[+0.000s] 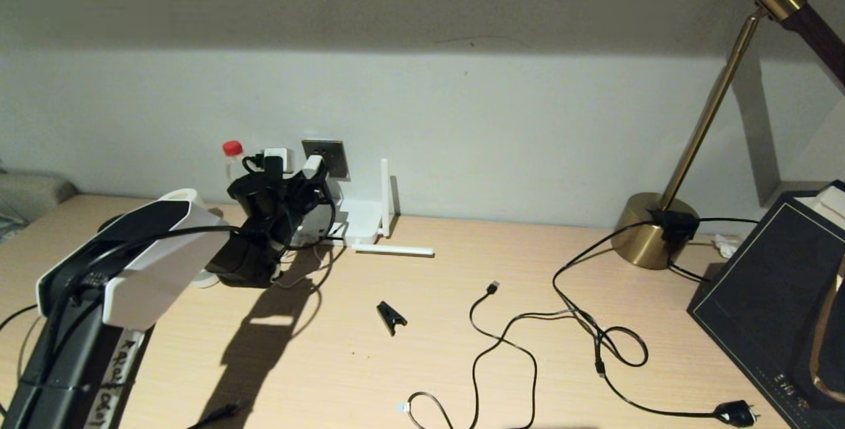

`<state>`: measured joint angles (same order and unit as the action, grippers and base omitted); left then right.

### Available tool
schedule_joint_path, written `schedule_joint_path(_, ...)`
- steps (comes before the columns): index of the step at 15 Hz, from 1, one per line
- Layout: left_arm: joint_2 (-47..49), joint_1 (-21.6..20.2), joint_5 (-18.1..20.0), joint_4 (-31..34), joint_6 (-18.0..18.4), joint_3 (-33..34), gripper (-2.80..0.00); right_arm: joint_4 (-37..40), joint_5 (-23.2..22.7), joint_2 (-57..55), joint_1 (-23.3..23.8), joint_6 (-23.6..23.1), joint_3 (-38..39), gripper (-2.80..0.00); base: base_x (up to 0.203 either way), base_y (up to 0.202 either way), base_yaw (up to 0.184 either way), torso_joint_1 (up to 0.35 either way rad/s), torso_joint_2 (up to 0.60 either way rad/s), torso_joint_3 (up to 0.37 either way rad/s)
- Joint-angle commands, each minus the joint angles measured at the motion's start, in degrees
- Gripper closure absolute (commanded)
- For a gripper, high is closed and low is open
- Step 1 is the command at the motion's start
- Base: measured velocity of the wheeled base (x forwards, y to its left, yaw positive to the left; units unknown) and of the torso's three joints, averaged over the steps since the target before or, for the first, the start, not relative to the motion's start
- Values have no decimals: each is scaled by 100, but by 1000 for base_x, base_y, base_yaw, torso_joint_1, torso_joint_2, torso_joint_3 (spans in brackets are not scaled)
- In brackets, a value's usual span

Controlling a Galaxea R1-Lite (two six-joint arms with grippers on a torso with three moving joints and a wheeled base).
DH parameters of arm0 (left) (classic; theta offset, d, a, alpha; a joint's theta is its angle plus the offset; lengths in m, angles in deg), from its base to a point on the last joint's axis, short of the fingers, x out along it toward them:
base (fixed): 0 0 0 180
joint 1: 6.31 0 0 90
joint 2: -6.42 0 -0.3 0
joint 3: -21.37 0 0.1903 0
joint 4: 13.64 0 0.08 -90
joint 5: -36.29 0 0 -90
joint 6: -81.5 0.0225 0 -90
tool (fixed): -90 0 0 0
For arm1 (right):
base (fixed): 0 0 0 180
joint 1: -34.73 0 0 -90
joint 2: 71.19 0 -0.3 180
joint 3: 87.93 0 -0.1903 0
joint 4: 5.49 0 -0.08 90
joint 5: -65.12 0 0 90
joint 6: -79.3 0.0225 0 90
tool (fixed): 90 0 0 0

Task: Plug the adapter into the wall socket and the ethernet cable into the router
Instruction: Plug plug into socket

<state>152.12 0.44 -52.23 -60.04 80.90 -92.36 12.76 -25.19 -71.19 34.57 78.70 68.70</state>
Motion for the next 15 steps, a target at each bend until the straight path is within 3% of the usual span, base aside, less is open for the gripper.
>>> schedule_joint_path(1, 11, -7, 1, -37, -2, -17, 0, -7, -5, -9, -2, -2, 202, 0, 0, 0, 0, 0, 0, 0)
schedule_joint_path(15, 160, 1, 10, 148, -2, -343, 0, -7, -5, -9, -2, -2, 202, 0, 0, 0, 0, 0, 0, 0)
